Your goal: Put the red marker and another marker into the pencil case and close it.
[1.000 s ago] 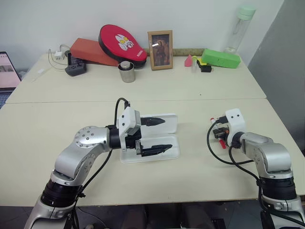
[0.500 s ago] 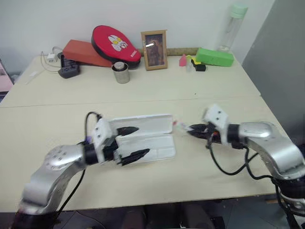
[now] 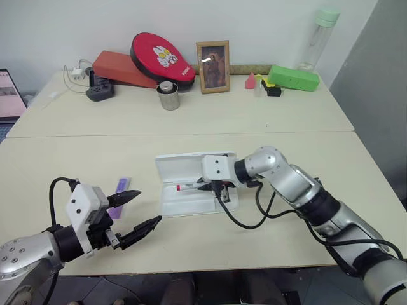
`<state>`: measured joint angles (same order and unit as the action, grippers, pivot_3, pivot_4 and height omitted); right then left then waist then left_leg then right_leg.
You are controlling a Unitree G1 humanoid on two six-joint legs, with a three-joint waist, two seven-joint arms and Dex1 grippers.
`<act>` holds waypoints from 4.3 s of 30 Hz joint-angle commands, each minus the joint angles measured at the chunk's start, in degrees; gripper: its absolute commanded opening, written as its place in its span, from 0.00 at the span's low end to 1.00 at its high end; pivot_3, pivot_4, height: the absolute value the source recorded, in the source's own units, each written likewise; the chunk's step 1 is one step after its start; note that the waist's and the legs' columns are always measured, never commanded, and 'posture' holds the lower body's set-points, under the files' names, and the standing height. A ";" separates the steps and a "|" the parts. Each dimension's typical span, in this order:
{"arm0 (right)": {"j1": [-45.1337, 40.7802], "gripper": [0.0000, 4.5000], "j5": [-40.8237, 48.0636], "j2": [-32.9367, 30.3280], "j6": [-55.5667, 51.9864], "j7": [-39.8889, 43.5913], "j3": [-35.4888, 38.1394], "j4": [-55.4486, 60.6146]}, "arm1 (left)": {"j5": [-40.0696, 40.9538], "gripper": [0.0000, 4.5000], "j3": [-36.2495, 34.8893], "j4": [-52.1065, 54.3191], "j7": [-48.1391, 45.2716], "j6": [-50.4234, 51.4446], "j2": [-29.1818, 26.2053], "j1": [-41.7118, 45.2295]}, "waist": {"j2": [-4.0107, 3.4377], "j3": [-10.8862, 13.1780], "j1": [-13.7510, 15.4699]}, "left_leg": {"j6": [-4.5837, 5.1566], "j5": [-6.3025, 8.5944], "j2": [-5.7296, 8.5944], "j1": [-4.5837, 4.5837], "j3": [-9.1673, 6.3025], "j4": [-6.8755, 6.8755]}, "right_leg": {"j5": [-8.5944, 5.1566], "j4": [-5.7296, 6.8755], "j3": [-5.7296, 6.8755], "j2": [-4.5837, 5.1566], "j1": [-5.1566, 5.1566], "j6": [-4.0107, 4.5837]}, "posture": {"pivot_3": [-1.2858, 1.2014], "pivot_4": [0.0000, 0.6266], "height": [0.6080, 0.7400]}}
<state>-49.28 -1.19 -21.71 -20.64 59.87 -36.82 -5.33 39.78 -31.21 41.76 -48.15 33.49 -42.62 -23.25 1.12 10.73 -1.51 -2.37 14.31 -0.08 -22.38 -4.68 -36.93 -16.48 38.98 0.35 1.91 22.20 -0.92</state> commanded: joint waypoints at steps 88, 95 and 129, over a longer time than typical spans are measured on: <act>18.24 1.00 38.29 -21.14 -26.41 2.15 32.53 34.34 | -3.01 0.27 5.20 -4.09 -6.92 1.38 -12.69 8.18 | -0.05 0.06 0.51 | 0.01 0.01 0.23 -0.23 0.01 0.05 | -0.09 -0.12 0.14 0.27 0.06 0.10 | 0.52 0.24 1.00; 23.46 1.00 40.49 -23.23 -27.93 -2.73 36.99 38.76 | -12.79 0.27 25.91 -15.24 -13.34 -5.04 -15.05 26.40 | -0.04 0.07 0.47 | 0.02 0.01 0.35 -0.24 0.13 0.07 | -0.09 -0.06 0.20 0.05 0.04 -0.04 | 0.52 0.24 1.00; 32.06 1.00 49.38 -25.23 -32.81 -18.94 42.79 49.96 | -26.63 0.27 42.47 -33.73 -26.01 -15.67 -8.25 42.56 | -0.04 0.08 -0.07 | 0.04 0.01 0.27 -0.30 0.07 -0.02 | -0.09 0.01 0.20 -0.18 0.08 -0.05 | 0.52 0.24 1.00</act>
<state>-17.13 47.22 -46.30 -54.30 41.09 5.39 42.81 13.07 11.11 6.41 -73.89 17.60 -50.92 18.91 1.08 10.81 -1.59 -2.33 14.32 0.19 -22.68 -4.62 -36.95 -16.57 38.99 0.55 1.73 22.28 -0.97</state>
